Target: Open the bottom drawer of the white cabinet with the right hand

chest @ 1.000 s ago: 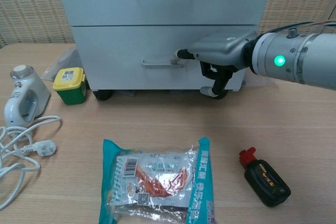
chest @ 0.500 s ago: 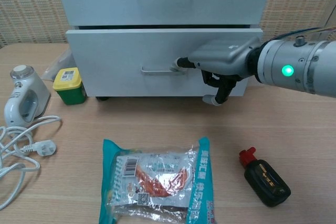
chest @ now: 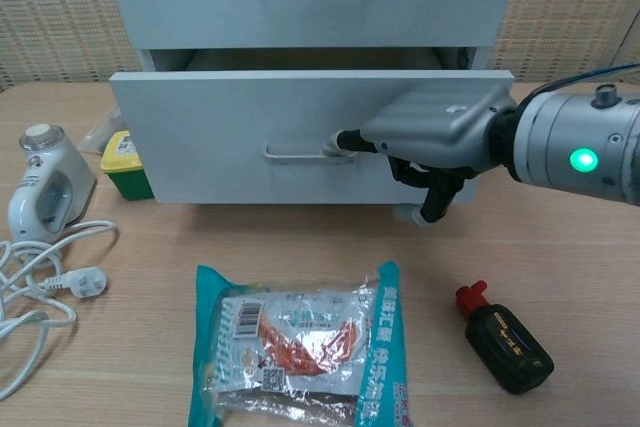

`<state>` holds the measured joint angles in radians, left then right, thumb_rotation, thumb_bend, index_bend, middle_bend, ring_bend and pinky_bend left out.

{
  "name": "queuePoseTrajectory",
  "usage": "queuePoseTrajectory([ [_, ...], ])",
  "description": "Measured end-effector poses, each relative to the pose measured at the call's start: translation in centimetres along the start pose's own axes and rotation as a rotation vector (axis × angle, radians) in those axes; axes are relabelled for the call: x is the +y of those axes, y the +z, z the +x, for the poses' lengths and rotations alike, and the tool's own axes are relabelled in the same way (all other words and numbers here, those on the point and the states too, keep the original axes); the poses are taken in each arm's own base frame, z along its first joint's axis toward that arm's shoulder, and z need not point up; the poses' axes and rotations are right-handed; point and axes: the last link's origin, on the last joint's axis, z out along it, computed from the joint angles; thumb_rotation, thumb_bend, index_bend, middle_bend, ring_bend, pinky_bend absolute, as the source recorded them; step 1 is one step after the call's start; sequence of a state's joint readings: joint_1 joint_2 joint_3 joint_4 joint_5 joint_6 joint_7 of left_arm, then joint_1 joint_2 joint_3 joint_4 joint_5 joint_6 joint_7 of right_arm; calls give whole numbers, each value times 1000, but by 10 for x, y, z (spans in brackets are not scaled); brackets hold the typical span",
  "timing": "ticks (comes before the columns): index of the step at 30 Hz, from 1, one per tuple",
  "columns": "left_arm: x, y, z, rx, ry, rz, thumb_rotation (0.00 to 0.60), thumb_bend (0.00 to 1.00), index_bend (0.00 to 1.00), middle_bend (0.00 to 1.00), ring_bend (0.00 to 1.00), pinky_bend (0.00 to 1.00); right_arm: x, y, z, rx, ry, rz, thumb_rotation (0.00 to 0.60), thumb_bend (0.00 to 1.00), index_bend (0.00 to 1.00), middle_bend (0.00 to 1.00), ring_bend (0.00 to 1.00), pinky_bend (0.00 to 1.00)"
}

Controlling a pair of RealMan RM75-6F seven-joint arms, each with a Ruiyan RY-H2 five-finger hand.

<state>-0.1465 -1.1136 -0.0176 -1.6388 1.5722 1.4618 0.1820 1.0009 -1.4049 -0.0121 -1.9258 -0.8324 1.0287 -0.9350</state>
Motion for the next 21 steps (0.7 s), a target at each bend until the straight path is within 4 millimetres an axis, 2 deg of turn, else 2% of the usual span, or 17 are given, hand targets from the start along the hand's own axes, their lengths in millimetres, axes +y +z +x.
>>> queuePoseTrajectory([
  [21, 2, 2, 1, 5, 0, -4, 600, 293, 136, 6, 63, 138, -20, -34, -1, 9, -44, 93, 600, 349, 79, 877, 977, 916],
])
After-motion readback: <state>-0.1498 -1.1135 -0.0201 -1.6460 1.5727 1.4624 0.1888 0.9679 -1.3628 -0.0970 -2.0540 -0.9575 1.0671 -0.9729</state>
